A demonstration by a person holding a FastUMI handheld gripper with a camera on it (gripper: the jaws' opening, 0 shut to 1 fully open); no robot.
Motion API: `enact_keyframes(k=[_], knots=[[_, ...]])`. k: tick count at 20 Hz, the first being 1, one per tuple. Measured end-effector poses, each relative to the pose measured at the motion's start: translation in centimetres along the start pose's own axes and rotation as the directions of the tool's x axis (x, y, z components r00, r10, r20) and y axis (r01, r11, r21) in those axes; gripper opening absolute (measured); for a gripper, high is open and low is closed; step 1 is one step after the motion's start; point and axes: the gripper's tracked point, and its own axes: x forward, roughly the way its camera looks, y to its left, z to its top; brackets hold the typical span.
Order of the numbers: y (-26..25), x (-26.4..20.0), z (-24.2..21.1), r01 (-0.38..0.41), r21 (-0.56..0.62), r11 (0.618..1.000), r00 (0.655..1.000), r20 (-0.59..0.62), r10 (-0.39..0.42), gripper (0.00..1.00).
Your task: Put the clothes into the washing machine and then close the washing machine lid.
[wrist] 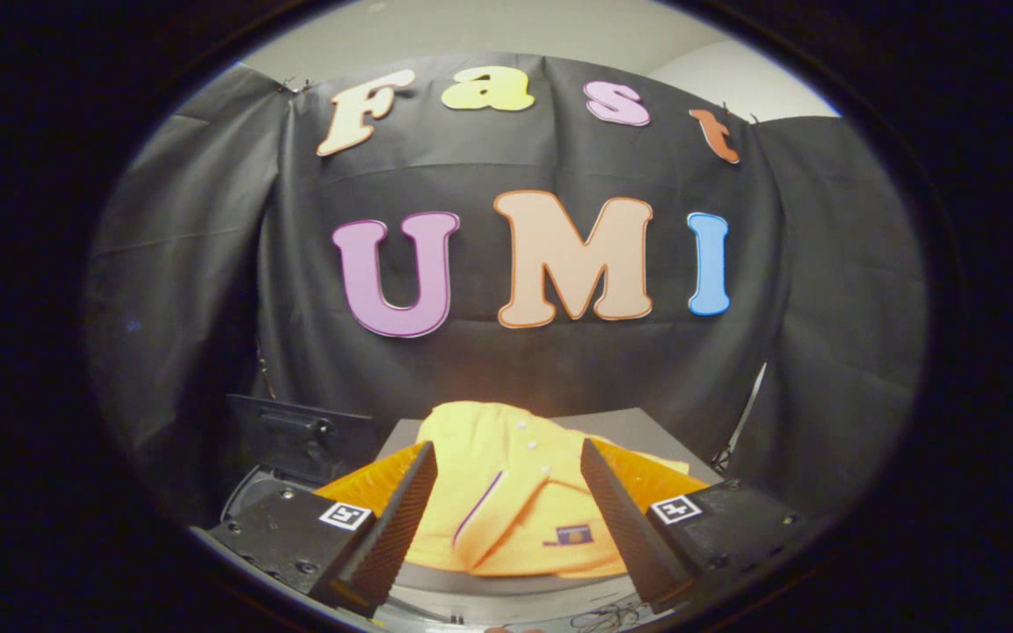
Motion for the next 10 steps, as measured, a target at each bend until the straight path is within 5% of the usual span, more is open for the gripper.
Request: enact_keyframes(k=[10], knots=[[-1.5, 8.4, -3.5, 0.057, 0.007, 0.998, 0.974, -0.218, -0.054, 1.00]])
